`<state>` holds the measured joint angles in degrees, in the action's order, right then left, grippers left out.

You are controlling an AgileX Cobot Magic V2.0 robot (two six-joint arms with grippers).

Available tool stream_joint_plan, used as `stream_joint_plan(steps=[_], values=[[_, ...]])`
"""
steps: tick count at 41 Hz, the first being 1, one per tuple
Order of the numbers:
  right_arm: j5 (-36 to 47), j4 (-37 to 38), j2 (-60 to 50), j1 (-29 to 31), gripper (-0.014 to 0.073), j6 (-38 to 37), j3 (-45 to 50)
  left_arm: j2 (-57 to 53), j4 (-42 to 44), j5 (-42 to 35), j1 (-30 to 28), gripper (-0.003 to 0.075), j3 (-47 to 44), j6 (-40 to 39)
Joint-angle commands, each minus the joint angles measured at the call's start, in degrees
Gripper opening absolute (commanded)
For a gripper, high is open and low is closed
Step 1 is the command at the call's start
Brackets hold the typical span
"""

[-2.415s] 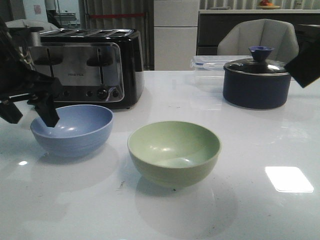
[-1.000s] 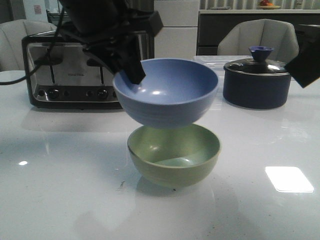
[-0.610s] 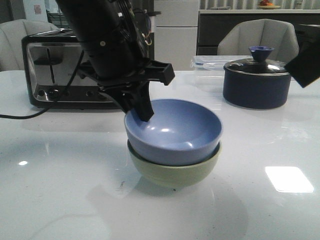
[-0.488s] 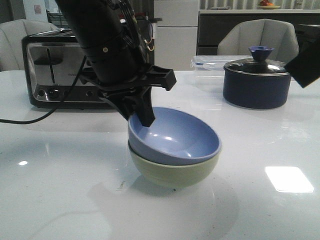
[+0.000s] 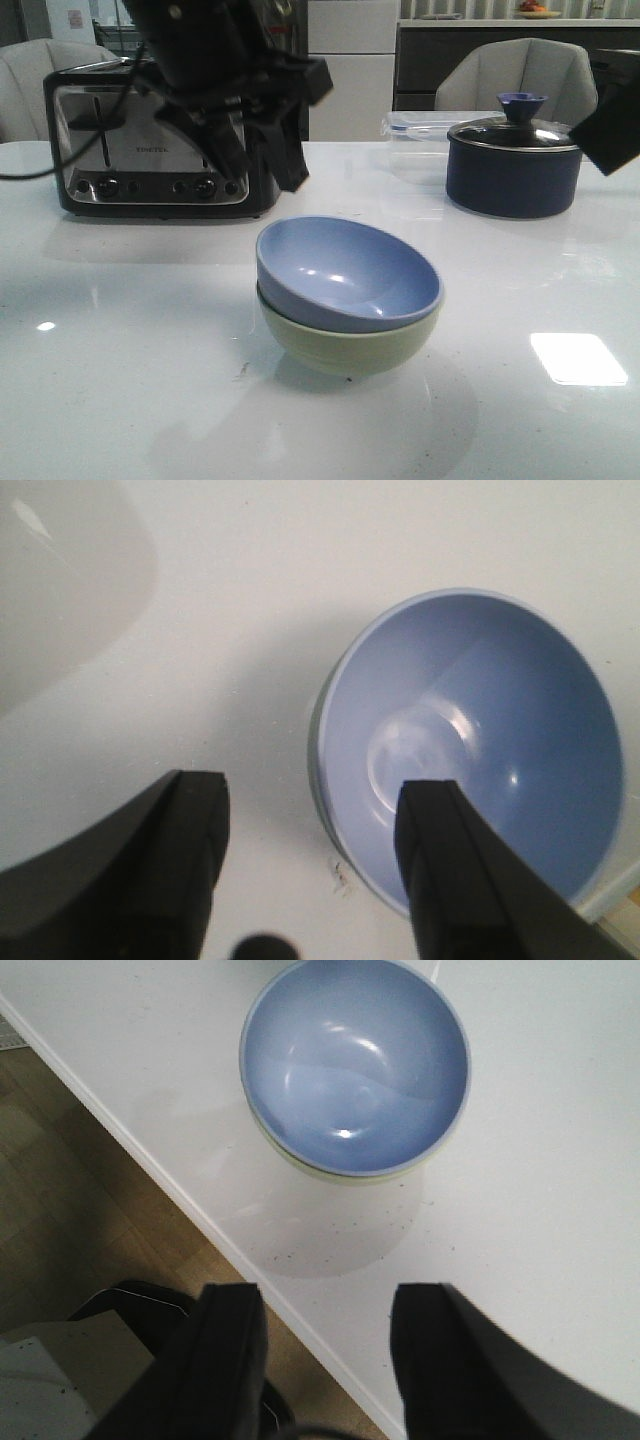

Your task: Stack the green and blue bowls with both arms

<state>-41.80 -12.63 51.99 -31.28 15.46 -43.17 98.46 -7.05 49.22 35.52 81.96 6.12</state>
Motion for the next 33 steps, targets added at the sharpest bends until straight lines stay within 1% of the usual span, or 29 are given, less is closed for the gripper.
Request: stream_joint_plan(steps=[1, 15, 21, 27, 33], values=[[3.0, 0.0, -0.6, -0.1, 0.0413, 0.5, -1.6, -8.8, 0.4, -1.0, 0.3, 0.0445, -1.4, -0.3], [2.6, -0.4, -0.6, -0.1, 0.0413, 0.5, -1.6, -33.4, 4.3, -4.1, 0.3, 0.0445, -20.5, -0.3], [2.9, -0.1, -0.9, 0.5, 0.0413, 0.5, -1.6, -43.4, 5.7, -5.3, 0.3, 0.0445, -27.2, -0.3], [2.2, 0.0, -4.5, 2.1, 0.0413, 0.5, -1.5, -51.8, 6.3, -7.3, 0.3, 0.0445, -32.5, -0.3], [1.8, 0.4, -11.2, 2.8, 0.0413, 0.5, 2.0, -58.2, 6.4, -8.1, 0.3, 0.0445, -35.7, -0.3]])
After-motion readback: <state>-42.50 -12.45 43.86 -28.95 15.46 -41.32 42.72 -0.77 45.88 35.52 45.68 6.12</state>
